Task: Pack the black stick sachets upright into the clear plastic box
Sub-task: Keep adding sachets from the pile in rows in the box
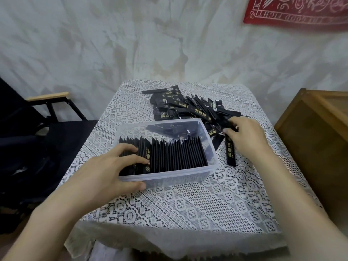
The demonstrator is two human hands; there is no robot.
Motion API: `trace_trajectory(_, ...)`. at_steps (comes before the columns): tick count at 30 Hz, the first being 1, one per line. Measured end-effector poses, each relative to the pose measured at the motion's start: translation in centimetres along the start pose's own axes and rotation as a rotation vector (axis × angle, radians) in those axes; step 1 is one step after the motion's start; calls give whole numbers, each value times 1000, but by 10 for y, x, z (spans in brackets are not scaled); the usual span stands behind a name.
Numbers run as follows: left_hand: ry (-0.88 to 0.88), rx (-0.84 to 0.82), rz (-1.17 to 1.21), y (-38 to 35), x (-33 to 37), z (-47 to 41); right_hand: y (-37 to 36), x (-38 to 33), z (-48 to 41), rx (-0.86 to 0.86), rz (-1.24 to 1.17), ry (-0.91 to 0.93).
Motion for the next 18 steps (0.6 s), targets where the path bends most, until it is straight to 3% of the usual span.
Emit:
trace_trajectory(4,14,-31,1,1,2,-5,9,-1,7,45,-205,-76)
trace_trajectory(7,22,-26,-3,1,5,-8,12,7,18,-132,-538,-220)
trace_trajectory(11,13,16,-5,-3,5,-11,2,9,36,-341,-664,-307)
trace_trajectory(14,1,57,17,-6,2,-10,-10,8,38,-325,-574,-322)
trace_trajectory(18,-9,85,27,-7,-1,-7,-4,1,36,-261,-92,-278)
Point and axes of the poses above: each hand's wrist, its own z-axis away from the middle knuckle, its own y-axis out of the back of the hand, x = y × z, the point moved 3 cm from there along -z, towards the middle knuckle, and after that the axes turned 1 degree about y, right-handed, at the moved point
